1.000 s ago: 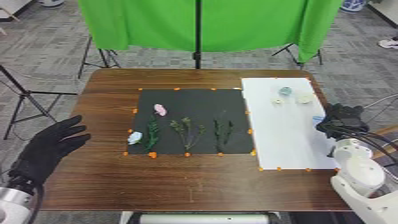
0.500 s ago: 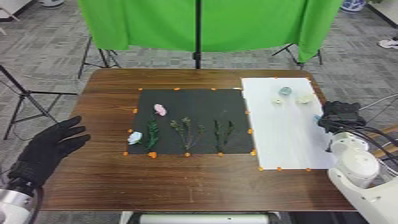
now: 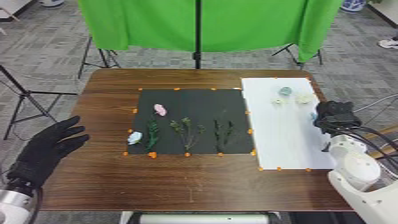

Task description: Arrange flowers

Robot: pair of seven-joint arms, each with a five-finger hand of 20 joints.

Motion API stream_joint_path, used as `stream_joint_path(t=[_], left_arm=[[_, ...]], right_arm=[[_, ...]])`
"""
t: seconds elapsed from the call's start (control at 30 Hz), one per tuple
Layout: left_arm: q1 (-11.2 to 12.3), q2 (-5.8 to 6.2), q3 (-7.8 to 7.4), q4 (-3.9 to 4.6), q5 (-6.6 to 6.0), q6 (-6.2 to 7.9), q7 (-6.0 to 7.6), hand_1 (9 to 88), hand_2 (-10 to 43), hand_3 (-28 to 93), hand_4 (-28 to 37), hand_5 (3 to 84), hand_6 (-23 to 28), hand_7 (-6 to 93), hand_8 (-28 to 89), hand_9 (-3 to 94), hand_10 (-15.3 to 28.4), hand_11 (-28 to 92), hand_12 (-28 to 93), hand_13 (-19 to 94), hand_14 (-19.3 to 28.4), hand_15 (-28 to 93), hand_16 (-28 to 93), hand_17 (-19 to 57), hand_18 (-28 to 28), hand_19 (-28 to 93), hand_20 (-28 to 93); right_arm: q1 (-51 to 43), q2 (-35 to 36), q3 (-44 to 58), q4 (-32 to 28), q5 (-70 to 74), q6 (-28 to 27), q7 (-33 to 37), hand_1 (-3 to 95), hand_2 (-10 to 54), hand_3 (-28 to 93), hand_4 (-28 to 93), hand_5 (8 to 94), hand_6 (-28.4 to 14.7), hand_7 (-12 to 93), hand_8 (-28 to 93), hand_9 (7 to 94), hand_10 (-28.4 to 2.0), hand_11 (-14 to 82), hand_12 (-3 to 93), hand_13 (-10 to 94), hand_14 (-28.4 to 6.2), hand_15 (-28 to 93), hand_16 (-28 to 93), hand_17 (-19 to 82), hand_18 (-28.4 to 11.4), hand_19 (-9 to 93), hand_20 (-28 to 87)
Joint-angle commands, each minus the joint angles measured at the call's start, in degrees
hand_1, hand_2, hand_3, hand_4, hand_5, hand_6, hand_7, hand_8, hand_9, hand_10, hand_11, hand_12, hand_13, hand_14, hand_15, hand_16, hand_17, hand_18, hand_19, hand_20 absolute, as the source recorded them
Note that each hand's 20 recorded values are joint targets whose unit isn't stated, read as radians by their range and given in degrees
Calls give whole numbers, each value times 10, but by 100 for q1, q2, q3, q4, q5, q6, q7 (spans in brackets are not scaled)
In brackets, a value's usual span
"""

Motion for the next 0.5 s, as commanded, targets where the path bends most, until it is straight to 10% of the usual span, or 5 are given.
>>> stream_joint_path(t=[0.03,0.5], left_arm=[[84,-46,-7,8,20,-41,-87,262,-13,696,-268,346,51,199,-98,318,139,251,159,284,172,349,-22,-65,232,522,3],[25,-21,44,36,26,-78,-163,263,-14,696,-268,345,51,202,-99,318,140,251,159,284,171,350,-22,-65,231,522,3]], right_arm=[[-144,30,45,-561,-62,342,-16,495,-95,815,-283,669,18,539,21,824,-54,243,533,740,-51,620,325,293,-191,761,462],[1393,-406,-1534,-781,14,436,-981,494,-95,817,-283,666,17,540,22,820,-55,247,534,735,-51,629,327,292,-191,763,464]])
